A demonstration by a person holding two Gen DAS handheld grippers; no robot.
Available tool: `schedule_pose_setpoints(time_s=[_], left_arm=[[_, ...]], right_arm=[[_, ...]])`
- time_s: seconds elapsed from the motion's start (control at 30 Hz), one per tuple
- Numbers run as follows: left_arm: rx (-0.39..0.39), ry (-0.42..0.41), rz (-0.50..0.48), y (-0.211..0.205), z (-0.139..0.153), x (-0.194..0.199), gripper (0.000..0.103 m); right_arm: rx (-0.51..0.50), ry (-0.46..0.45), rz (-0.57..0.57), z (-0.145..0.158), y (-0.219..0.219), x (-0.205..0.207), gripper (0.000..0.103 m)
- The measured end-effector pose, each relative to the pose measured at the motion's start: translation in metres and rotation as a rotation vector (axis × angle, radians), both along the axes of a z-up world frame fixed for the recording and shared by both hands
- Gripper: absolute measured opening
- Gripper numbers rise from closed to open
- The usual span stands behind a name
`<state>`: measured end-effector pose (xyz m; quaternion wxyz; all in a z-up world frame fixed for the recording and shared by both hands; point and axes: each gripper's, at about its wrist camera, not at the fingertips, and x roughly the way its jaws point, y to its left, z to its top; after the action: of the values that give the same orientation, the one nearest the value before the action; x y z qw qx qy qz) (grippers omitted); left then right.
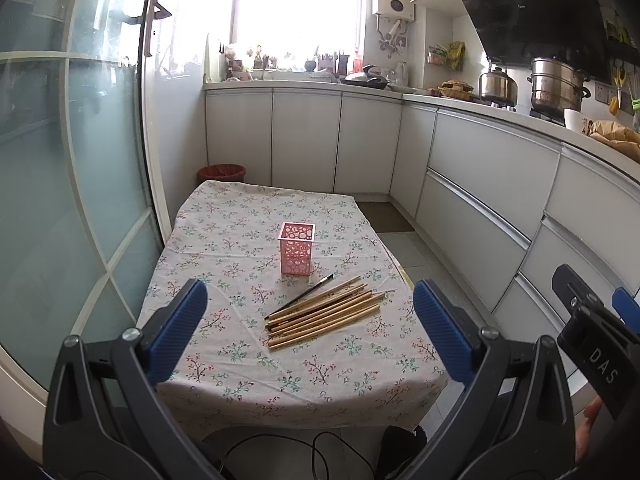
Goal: Organize utensils
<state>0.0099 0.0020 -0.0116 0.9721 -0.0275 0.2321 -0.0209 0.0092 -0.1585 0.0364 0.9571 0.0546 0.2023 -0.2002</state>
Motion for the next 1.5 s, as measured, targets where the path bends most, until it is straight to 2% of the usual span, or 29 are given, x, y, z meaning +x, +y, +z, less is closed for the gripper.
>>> schedule_pose_setpoints(time_s=[1.33,1.5], left_arm=[[-0.006,0.029,0.001,0.004,-0.007,0.007,0.102],[0.018,0.049,-0.002,0.007,-0.007,0.028,0.102]], right_arm=[[0.005,0.039,0.006,-0.009,0.003,0.009,0.103],[0.036,0.037,0.001,-0.009,-0.004,0.014,0.103]])
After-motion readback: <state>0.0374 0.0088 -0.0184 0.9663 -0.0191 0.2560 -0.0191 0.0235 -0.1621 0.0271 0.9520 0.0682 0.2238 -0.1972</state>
